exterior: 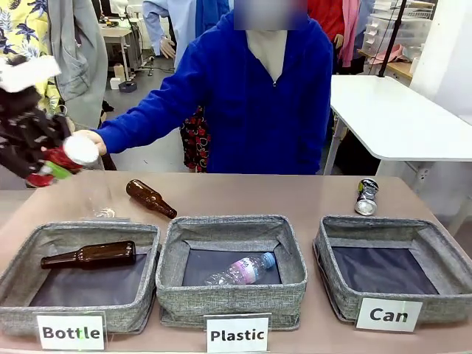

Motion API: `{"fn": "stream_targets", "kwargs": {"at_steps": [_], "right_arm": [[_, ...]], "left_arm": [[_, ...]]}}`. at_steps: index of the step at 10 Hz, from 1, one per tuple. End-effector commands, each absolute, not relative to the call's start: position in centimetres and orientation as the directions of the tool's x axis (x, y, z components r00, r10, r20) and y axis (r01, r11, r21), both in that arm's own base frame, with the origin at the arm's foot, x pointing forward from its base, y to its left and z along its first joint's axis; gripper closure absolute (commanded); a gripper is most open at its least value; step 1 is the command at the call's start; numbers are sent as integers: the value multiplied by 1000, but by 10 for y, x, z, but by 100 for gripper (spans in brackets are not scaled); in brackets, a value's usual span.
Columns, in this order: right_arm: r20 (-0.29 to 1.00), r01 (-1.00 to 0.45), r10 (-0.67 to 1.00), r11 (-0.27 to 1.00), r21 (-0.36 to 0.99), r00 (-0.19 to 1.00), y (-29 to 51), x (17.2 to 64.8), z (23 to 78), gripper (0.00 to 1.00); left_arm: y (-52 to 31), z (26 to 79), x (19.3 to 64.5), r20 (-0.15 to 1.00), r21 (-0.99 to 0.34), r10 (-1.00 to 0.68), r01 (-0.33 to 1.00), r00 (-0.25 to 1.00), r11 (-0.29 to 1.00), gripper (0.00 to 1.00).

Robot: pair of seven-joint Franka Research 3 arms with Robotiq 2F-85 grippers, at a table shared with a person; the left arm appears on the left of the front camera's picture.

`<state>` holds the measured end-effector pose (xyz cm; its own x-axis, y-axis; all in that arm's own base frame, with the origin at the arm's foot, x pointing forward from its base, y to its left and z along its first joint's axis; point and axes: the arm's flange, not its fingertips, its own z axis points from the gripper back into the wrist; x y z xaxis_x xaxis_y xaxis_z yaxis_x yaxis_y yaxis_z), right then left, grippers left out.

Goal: Sort the can waste into the basket.
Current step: Pick up the can waste from the table and place it in the right Fabric basket.

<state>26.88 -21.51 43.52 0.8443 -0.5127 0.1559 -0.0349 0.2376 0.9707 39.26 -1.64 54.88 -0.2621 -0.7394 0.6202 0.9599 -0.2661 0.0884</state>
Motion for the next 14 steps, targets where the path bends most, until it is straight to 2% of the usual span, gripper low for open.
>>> {"fn": "stream_targets", "kwargs": {"at_steps": [1,3,5,6,8,10,12,13,14], "right_arm": [[184,-70,-518,231,970,836,-216,271,436,0],[184,-70,-518,231,970,836,-216,271,436,0],[184,-70,-518,231,970,836,-216,271,436,0],[184,-70,-518,231,970,836,-216,271,436,0],[184,-70,-518,231,970,836,-216,271,436,0],[184,-70,-518,231,970,836,-216,271,436,0],[184,-70,-518,231,970,836,-216,271,436,0],[184,-70,-518,231,970,836,-216,271,436,0],[184,-70,-518,231,970,836,-216,271,436,0]], "left_arm": [[54,552,370,710,147,-671,977,-215,-158,78],[158,548,344,798,147,-598,986,-75,72,78],[247,533,311,878,111,-475,940,60,324,78],[260,527,296,908,130,-419,932,25,338,78],[227,526,312,885,119,-464,952,27,282,78],[135,541,351,846,125,-528,989,-68,73,78],[24,551,387,753,135,-643,989,-141,-58,78],[-26,550,406,709,122,-691,990,-139,-74,78],[-37,549,415,681,112,-725,993,-104,-37,78]]}}
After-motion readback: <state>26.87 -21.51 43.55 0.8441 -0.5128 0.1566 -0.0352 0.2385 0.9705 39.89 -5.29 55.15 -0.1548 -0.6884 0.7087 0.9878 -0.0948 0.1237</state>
